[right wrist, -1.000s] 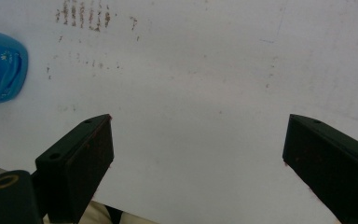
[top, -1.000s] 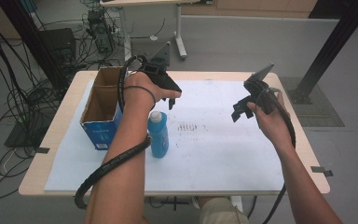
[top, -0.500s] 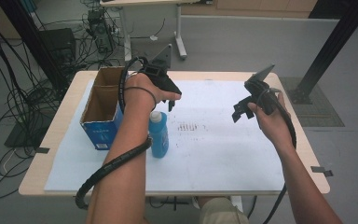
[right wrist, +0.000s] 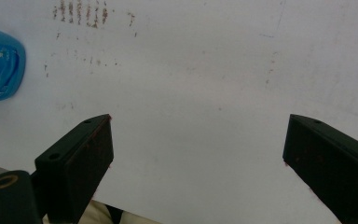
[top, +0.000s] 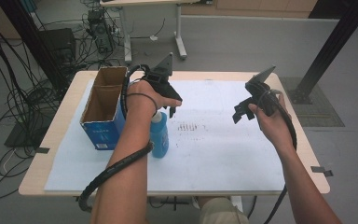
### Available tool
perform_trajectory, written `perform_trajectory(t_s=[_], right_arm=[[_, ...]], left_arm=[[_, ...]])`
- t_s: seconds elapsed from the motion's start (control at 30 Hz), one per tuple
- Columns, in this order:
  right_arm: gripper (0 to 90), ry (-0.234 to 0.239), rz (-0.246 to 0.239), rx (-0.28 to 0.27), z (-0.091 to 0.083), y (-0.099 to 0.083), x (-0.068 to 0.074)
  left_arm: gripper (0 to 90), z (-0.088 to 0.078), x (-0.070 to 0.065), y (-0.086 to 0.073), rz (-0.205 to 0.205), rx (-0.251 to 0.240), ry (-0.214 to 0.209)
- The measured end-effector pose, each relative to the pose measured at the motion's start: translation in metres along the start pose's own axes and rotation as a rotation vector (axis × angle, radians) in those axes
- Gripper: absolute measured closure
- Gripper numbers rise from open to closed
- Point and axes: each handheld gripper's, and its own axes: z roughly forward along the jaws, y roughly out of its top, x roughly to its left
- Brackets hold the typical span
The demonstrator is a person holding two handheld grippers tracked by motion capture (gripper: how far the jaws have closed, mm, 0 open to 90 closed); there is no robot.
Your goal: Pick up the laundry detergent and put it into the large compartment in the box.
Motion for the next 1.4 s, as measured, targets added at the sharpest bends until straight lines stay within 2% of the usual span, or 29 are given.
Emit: perform_trajectory(t_s=[0.4,1.4], right_arm=[[8.5,0.001,0.006,0.006,0.002,0.0,-0.001],[8.5,0.003,0.007,0.014,0.006,0.0,-0.001]], left_arm=[[9.2,0.017,0.002,0.001,0.0,0.017,-0.016],[9.8,0.037,0.001,0.004,0.018,0.035,-0.025]])
